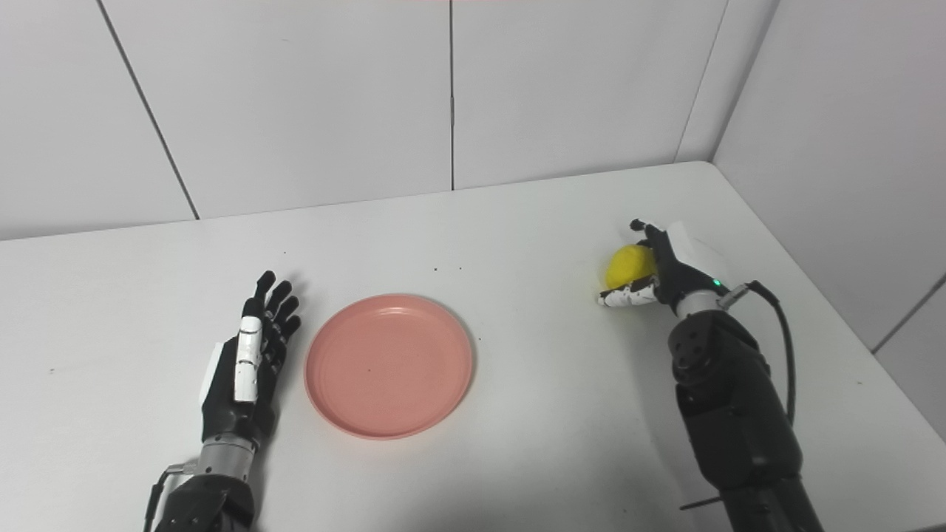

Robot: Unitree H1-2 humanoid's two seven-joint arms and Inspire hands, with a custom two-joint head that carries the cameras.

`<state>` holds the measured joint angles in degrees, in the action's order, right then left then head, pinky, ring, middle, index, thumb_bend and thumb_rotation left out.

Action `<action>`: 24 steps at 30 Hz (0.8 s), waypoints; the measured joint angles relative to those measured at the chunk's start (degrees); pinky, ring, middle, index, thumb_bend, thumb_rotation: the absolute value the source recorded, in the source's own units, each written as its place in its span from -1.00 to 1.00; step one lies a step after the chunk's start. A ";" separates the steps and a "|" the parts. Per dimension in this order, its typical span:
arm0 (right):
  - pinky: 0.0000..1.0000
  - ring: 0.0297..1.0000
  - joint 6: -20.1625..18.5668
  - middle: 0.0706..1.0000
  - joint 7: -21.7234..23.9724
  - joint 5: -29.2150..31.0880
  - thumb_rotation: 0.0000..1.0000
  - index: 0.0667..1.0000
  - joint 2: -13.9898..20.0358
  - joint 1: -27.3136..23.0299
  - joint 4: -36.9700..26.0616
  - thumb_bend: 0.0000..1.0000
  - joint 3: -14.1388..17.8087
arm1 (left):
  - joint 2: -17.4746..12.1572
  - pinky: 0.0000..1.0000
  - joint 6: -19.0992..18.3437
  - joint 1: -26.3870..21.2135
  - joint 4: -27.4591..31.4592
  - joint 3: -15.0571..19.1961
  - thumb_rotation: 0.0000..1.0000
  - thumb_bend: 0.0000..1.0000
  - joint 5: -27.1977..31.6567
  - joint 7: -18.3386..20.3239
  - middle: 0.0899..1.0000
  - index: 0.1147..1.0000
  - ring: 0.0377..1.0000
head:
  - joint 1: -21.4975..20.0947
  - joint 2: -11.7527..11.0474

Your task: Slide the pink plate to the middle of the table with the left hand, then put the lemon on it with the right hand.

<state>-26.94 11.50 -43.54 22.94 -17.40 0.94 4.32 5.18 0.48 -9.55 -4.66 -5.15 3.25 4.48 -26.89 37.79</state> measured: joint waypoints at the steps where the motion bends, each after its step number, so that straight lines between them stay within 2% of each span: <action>1: -0.38 -0.16 0.00 -0.09 -0.41 0.15 -0.99 0.53 0.12 0.00 0.10 0.16 -0.29 | 0.00 0.91 0.00 0.00 0.00 0.00 1.00 0.06 0.00 0.00 0.93 0.93 0.92 | 0.09 0.09; 4: -0.42 -0.23 0.02 -0.11 -2.18 0.77 -1.00 0.44 0.23 0.10 0.40 0.14 -1.13 | 0.00 0.91 0.00 0.00 0.00 -0.01 1.00 0.04 0.00 -0.06 0.92 0.92 0.91 | 0.17 0.00; 6: -0.37 -0.18 0.14 -0.11 -3.69 1.58 -1.00 0.38 0.17 0.33 0.62 0.14 -1.21 | 0.01 0.90 0.00 0.00 0.00 -0.03 1.00 0.02 -0.01 -0.08 0.92 0.92 0.91 | 0.26 0.09; 7: -0.24 -0.07 0.42 -0.10 -4.41 2.14 -1.00 0.33 0.17 0.43 0.76 0.13 -1.22 | 0.01 0.90 0.00 0.00 0.00 -0.03 1.00 0.02 -0.01 -0.09 0.92 0.92 0.91 | 0.26 0.09; 8: -0.20 -0.03 0.85 -0.10 -5.51 2.59 -1.00 0.31 0.10 0.56 0.99 0.13 -1.22 | 0.00 0.90 0.00 0.00 0.00 -0.04 1.00 0.02 -0.04 -0.11 0.92 0.92 0.91 | 0.26 0.09; 10: -0.19 -0.04 1.81 -0.10 -8.07 3.32 -1.00 0.23 -0.14 0.81 1.57 0.13 -1.21 | 0.01 0.90 -0.07 0.00 0.02 -0.08 1.00 0.01 -0.28 -0.24 0.91 0.92 0.90 | 0.44 0.09; 11: -0.24 -0.20 2.45 -0.13 -9.29 3.65 -1.00 0.11 -0.29 0.84 2.12 0.06 -1.20 | 0.01 0.89 -0.12 0.00 0.04 -0.11 1.00 0.00 -0.33 -0.30 0.91 0.91 0.90 | 0.53 0.09; 17: -0.33 -0.27 8.12 -0.16 -18.63 5.52 -1.00 0.02 -1.57 1.18 3.44 0.03 -0.84 | 0.06 0.88 -0.71 -0.02 0.28 -0.26 1.00 -0.01 -0.75 -0.36 0.89 0.89 0.89 | 1.14 0.09; 21: -0.20 -0.23 11.43 -0.13 -22.30 8.51 -1.00 0.01 -2.27 1.19 3.98 0.03 -0.05 | 0.06 0.87 -0.71 -0.02 0.28 -0.45 1.00 0.00 -1.09 -0.46 0.88 0.88 0.88 | 2.71 0.00; 24: -0.18 -0.21 14.68 -0.13 -24.63 11.85 -1.00 0.01 -3.36 1.22 4.26 0.03 1.13 | 0.20 0.86 -0.64 -0.02 0.21 -0.62 1.00 0.02 -2.06 -0.97 0.87 0.86 0.87 | 3.95 0.00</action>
<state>-12.26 -13.13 -31.69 19.58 -16.18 5.21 5.45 5.38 -0.16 -9.57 -4.46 -5.77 1.19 3.52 -22.94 37.79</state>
